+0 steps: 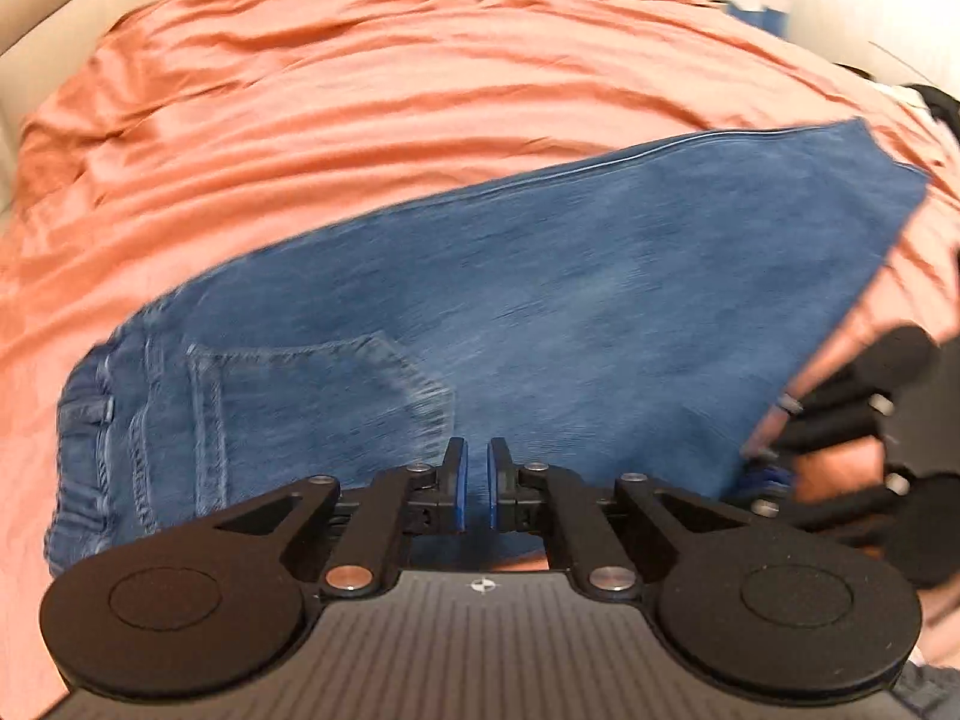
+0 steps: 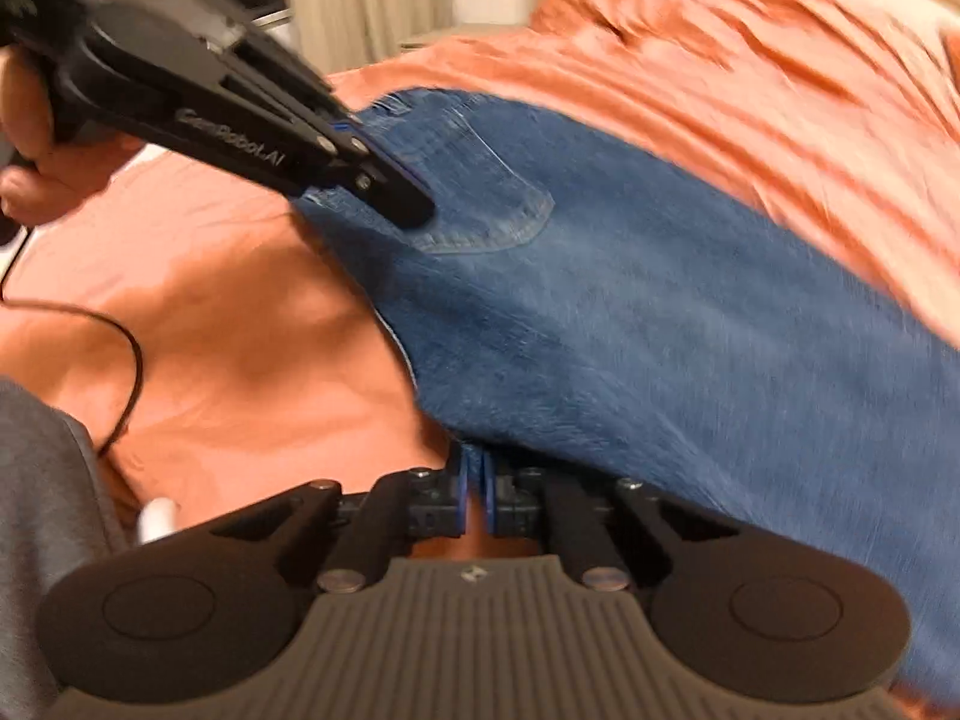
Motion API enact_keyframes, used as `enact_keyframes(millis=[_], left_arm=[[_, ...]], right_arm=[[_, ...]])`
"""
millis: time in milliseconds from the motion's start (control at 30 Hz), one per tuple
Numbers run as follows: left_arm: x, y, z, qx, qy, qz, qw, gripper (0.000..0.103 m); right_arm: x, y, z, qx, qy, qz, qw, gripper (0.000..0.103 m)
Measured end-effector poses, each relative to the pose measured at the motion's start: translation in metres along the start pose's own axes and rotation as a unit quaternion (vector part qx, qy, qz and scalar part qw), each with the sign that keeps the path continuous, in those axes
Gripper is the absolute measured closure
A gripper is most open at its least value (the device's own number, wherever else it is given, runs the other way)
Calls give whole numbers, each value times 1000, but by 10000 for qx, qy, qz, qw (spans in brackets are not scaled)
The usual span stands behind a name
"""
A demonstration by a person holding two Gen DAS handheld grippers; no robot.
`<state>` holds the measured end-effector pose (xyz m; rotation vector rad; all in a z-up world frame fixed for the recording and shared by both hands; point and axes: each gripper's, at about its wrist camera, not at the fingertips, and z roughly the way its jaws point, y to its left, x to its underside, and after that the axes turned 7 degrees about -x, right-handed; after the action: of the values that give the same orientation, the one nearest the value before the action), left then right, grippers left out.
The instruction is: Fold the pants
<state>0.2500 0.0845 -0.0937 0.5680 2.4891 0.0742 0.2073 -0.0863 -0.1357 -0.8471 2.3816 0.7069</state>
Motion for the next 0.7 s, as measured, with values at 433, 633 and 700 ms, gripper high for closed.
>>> enact_keyframes(millis=[433, 633, 700], left_arm=[[-11, 22, 70, -652, 296, -514, 9961, 97], [-32, 28, 87, -948, 268, -734, 9924, 98], [-40, 29, 81, -960, 140, -806, 9920, 98]], right_arm=[[-2, -18, -63, 150, -104, 713, 9973, 103], [5, -100, -129, 1302, -460, 1718, 9754, 90], [14, -137, -157, 1541, -656, 2323, 9581, 83]])
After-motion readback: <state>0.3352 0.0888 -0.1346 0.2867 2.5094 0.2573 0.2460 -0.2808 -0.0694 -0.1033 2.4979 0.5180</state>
